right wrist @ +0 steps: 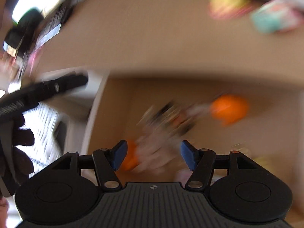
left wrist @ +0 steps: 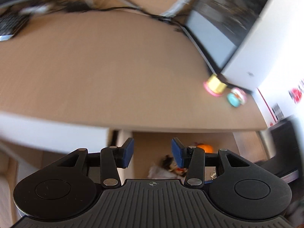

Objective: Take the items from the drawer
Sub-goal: 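Grasp the orange toy with the left gripper while the right gripper grasps the clear plastic wrap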

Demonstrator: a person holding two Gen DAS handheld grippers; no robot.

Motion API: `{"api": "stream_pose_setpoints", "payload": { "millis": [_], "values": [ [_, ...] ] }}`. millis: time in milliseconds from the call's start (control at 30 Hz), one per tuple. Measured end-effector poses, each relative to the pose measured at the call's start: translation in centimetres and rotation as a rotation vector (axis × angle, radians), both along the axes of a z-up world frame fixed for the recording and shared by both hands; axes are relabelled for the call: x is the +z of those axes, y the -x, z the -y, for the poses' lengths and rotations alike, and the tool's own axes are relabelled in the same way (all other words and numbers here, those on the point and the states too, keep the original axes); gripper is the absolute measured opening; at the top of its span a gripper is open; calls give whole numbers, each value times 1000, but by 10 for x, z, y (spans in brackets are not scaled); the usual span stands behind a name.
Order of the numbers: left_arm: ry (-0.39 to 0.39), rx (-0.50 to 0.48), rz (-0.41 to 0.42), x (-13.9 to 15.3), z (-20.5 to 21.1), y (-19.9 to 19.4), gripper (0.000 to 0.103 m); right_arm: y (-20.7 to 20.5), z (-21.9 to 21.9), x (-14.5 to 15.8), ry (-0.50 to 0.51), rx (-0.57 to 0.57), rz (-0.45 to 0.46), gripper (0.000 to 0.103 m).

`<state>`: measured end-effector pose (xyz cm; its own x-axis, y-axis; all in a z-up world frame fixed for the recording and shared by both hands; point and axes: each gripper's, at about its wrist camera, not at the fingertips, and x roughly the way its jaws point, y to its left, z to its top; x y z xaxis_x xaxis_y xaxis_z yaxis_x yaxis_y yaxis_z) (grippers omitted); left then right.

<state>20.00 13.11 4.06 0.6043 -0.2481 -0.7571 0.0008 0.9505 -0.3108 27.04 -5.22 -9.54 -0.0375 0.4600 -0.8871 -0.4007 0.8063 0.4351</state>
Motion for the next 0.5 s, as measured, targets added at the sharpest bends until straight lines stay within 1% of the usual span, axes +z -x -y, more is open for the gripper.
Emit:
{"api": "stream_pose_setpoints", "payload": {
  "millis": [33, 133, 200, 267, 300, 333, 367, 433, 500],
  "values": [
    [14, 23, 3, -1, -6, 6, 47, 6, -13, -8, 35, 27, -16, 63],
    [36, 55, 12, -2, -15, 23, 47, 4, -46, -37, 140, 79, -41, 63],
    [34, 45, 2, -4, -17, 25, 47, 5, -54, -51, 197, 110, -48, 57],
    [22, 16, -13, -5, -17, 26, 47, 8, -56, -60, 234, 149, -50, 30],
    [17, 0, -18, -6, -16, 26, 47, 9, -52, -60, 239, 152, -42, 25],
    [15, -16, -25, -7, -15, 25, 47, 9, -46, -58, 237, 148, -34, 18],
    [14, -30, -31, -9, -13, 24, 47, 7, -36, -54, 235, 129, -21, 13],
    [15, -64, -40, -12, -7, 20, 47, 1, -9, -46, 236, 48, 17, 11],
    [20, -114, -51, -15, 4, 12, 47, -5, 24, -38, 229, -57, 49, 10]
  ]
}}
